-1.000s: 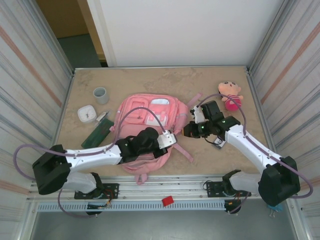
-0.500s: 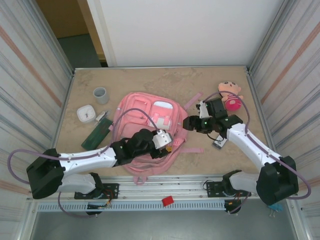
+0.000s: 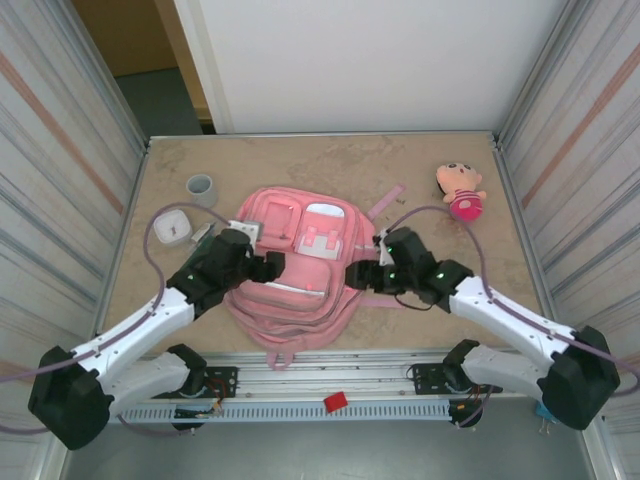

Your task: Pack the student bag

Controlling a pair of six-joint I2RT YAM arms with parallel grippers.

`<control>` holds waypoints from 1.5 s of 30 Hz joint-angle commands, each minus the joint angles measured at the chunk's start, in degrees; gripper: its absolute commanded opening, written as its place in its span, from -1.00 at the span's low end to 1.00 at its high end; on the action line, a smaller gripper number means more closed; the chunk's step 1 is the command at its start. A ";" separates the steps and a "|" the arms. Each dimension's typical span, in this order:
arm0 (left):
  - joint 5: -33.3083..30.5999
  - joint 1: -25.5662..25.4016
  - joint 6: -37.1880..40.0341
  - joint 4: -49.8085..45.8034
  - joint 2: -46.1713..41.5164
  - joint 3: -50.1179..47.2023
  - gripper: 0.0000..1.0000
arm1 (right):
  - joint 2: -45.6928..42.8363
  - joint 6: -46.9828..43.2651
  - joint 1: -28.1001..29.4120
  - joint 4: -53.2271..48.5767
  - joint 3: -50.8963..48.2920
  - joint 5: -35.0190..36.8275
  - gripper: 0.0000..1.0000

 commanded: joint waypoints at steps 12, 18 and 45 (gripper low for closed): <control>12.46 -0.23 -11.20 20.48 14.77 -7.30 0.55 | 21.41 4.15 -3.91 15.32 3.23 6.42 0.34; 9.88 -5.51 -10.91 22.90 19.10 -2.22 0.61 | 21.67 -0.78 -13.56 13.14 5.70 2.27 0.33; 3.90 -2.57 0.11 5.23 -13.50 -8.32 0.68 | -4.55 8.66 0.36 11.15 -6.74 12.50 0.41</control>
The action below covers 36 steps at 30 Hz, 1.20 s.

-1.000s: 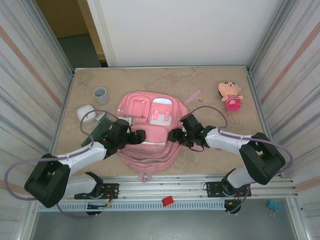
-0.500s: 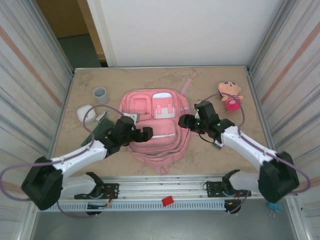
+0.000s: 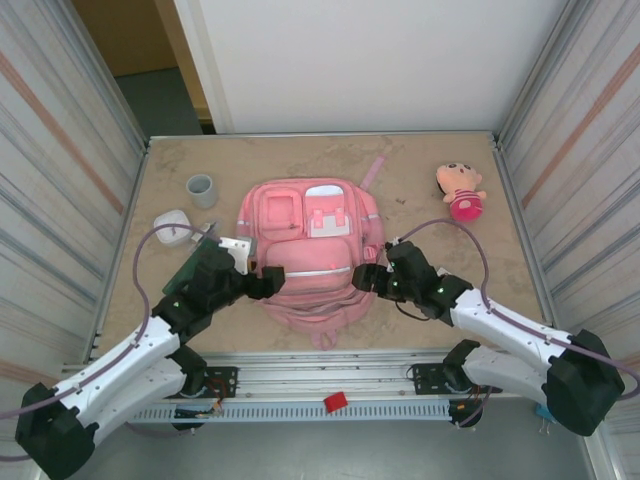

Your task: Pack the student bag

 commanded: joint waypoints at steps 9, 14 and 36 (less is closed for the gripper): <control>-0.29 0.38 -6.40 -3.30 4.92 1.60 0.70 | 4.44 -0.19 0.68 -0.75 6.37 0.19 0.44; 11.52 -0.77 7.14 2.05 8.86 3.70 0.63 | 6.89 -1.37 -2.21 2.83 7.00 -7.94 0.47; 5.66 -13.71 70.67 1.48 41.99 22.55 0.73 | -0.95 -2.06 -10.97 3.50 0.75 -16.06 0.50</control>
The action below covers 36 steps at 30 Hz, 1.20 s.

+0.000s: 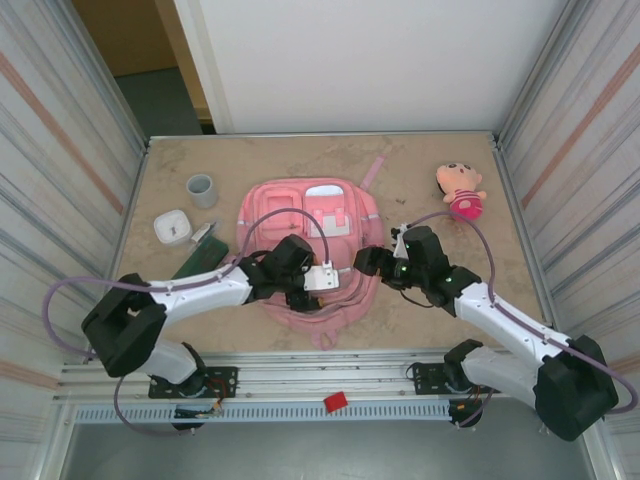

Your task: Pack the student bag

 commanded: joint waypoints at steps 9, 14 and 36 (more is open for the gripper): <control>-9.43 -0.45 5.63 9.52 2.30 -0.98 -0.33 | -5.78 -1.61 -1.38 0.78 -3.10 -0.42 0.49; 5.69 1.91 1.46 8.00 -10.26 -4.03 -0.93 | -11.38 -6.14 -2.63 -0.10 -4.12 1.28 0.52; 40.50 20.67 -1.04 -6.76 -22.79 3.56 -1.00 | 5.53 -26.14 -11.41 13.17 4.48 -18.67 0.62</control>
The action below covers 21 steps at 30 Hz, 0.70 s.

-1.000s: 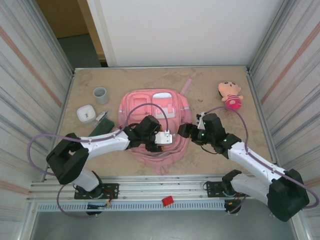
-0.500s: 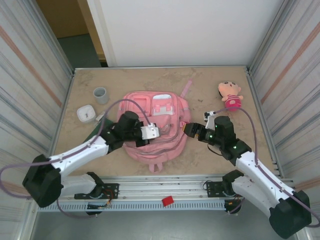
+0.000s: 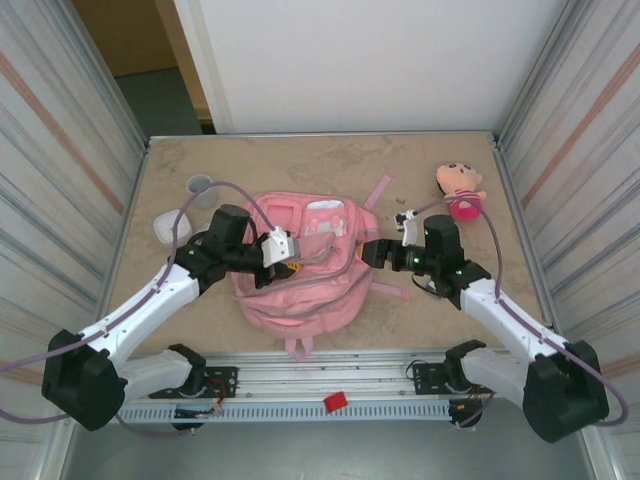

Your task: Pack the student bag

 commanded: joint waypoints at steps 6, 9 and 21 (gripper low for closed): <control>8.08 2.26 0.96 3.86 -2.38 2.94 -0.99 | 15.11 -6.67 -3.43 8.24 9.73 -9.73 0.61; 8.83 3.07 0.46 4.25 -1.72 2.92 -0.98 | 19.98 -6.76 -4.11 12.39 10.78 -10.11 0.63; 8.36 4.43 -1.07 6.82 -0.68 2.16 -0.96 | 30.42 -10.15 -4.21 4.96 16.52 -22.95 0.59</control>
